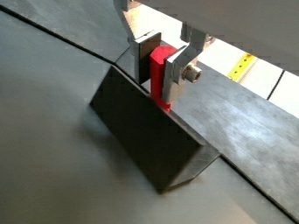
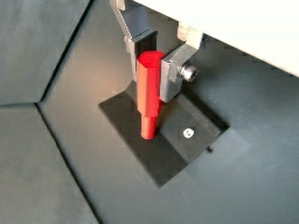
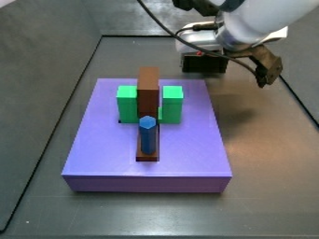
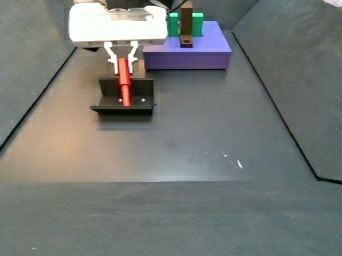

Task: Pick up the red object. Move up. Place the red object on the fixture. Regrasp the red object. Move to above the board. Insert the red object.
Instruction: Regrasp the red object, then move to above the board.

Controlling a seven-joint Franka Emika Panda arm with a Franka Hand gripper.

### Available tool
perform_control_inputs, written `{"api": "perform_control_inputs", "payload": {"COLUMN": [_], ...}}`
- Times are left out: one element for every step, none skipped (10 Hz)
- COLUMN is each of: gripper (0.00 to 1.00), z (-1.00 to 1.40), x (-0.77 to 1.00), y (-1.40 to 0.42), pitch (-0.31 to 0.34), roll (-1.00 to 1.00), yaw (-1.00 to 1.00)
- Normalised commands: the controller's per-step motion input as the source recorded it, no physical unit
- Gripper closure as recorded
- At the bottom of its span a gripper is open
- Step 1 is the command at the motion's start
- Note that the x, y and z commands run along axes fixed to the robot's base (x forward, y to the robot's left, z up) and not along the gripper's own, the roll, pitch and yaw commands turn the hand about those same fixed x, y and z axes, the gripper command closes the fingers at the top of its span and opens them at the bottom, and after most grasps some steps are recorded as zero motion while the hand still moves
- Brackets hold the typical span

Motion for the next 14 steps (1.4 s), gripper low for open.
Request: {"api": "perform_control_inputs", "payload": {"gripper": [1.0,1.0,1.0,1.0,1.0,1.0,1.0,1.0,1.0,1.0,1.0,1.0,1.0,1.0], "z": [0.0,0.0,0.0,1.4,1.4,1.4,1.4,1.4,1.4,1.4,1.4,0.65,0.29,0.28], "x": [0.0,0.0,0.0,0.0,0.0,-0.01,-0.01,0.01,0.01,0.01,0.03,0.03,-1.03,-1.03], "y": [0.0,0.0,0.0,0.0,0.0,0.0,0.01,-0.01,-0.01,0.01,-0.03,-0.02,-1.4,-1.4], "pitch": [0.0,0.0,0.0,0.0,0.003,-0.002,-0.028,-0.006,0.003,0.008,0.022,0.041,-0.016,-0.024], "roll": [0.0,0.0,0.0,0.0,-0.02,-0.05,0.0,0.02,0.0,0.0,-0.01,0.0,-1.0,-1.0], "yaw": [0.0,0.0,0.0,0.0,0.09,0.08,0.06,0.04,0.01,0.01,0.0,0.0,-0.18,-0.18]}}
